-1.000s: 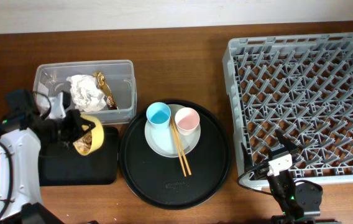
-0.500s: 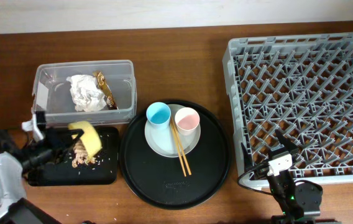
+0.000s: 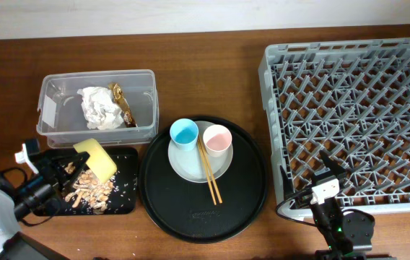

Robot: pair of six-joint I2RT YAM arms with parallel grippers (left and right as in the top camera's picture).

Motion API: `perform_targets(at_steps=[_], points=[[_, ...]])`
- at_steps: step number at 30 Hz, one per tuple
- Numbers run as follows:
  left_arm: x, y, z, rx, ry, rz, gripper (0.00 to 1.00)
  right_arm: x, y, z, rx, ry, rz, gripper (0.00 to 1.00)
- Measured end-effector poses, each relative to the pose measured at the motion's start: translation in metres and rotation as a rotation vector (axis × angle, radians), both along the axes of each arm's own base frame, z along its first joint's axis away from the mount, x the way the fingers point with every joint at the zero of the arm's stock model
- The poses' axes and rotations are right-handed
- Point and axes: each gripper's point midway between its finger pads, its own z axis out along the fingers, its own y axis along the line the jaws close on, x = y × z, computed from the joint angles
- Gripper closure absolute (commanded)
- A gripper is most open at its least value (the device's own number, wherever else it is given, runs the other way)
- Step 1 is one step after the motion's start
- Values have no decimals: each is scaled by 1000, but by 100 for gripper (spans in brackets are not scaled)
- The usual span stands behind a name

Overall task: Sort waste into correct bins and load items into the dishwasher rack
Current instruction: 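Tip the yellow bowl over the black tray to dump the scraps, then set the yellow bowl back on the round tray with the left gripper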

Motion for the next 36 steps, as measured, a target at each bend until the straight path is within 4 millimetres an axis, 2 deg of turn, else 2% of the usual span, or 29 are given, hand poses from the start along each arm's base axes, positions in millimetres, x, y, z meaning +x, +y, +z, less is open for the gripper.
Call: perform_targets(at_steps=[4,8,11,18,22,24,26,28,30,32,33,35,36], points=[[-1,18,2,9,-27,62,100,0,0,0,0,0,0,1],[1,49,17,17,-159,168,100,0,0,0,0,0,0,1],[2,56,19,41,-199,179,100,0,0,0,0,0,0,1],[2,56,18,14,-172,186,100,0,0,0,0,0,0,1],[3,47,21,-24,-159,169,100,0,0,0,0,0,0,1],[2,44,11,7,-111,150,100,0,0,0,0,0,0,1],[5,26,2,36,-68,76,100,0,0,0,0,0,0,1],[15,-3,-4,96,5,-52,100,0,0,0,1,-1,0,1],[33,-41,6,225,38,-221,100,0,0,0,1,-1,0,1],[39,-78,1,324,79,-341,100,0,0,0,0,0,0,1],[34,-104,-12,401,146,-419,100,0,0,0,0,0,0,1],[23,-128,-36,570,253,-501,100,0,0,0,0,0,0,1],[12,-150,-47,666,285,-570,100,0,0,0,0,0,0,1]])
